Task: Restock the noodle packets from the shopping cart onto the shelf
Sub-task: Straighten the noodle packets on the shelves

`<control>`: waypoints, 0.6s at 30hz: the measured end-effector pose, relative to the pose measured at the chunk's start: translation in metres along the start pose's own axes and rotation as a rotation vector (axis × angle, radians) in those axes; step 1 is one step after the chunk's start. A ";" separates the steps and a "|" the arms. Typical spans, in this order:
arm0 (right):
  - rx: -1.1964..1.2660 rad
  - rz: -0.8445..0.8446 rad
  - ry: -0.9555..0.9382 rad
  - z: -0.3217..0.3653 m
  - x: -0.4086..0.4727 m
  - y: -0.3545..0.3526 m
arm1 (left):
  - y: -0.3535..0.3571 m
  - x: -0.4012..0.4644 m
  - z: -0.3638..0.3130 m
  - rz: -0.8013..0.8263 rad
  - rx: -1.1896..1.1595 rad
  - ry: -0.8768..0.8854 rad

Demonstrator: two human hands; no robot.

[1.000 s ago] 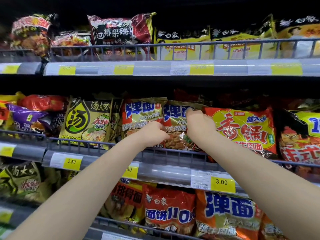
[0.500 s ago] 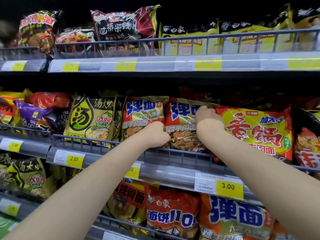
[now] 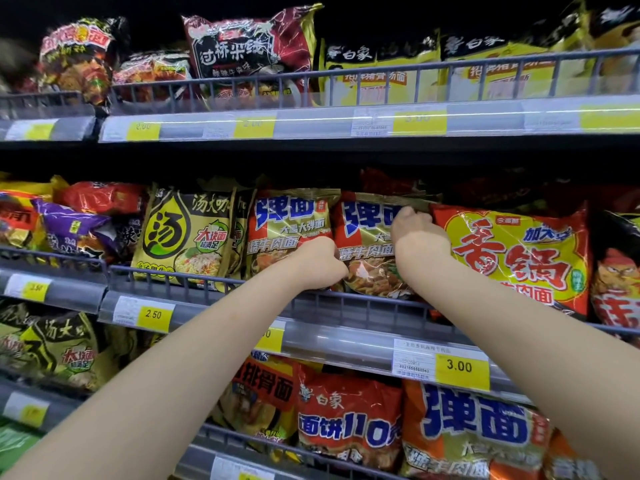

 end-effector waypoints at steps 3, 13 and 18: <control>-0.074 -0.082 -0.039 0.006 -0.009 -0.002 | -0.005 0.003 -0.002 -0.059 -0.161 -0.001; -0.120 -0.028 -0.085 0.003 -0.003 0.008 | 0.005 0.017 -0.007 -0.066 -0.336 -0.089; -0.058 0.063 -0.086 -0.004 0.006 0.015 | -0.002 0.021 0.001 -0.058 -0.440 -0.117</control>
Point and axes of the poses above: each hand's wrist, its own x-axis towards the middle knuckle, its own y-axis out of the palm, z = x × y, the point moved 9 cm from there along x, towards the middle knuckle, and after that the axes turned 4 degrees about -x, right-handed, at the moved point
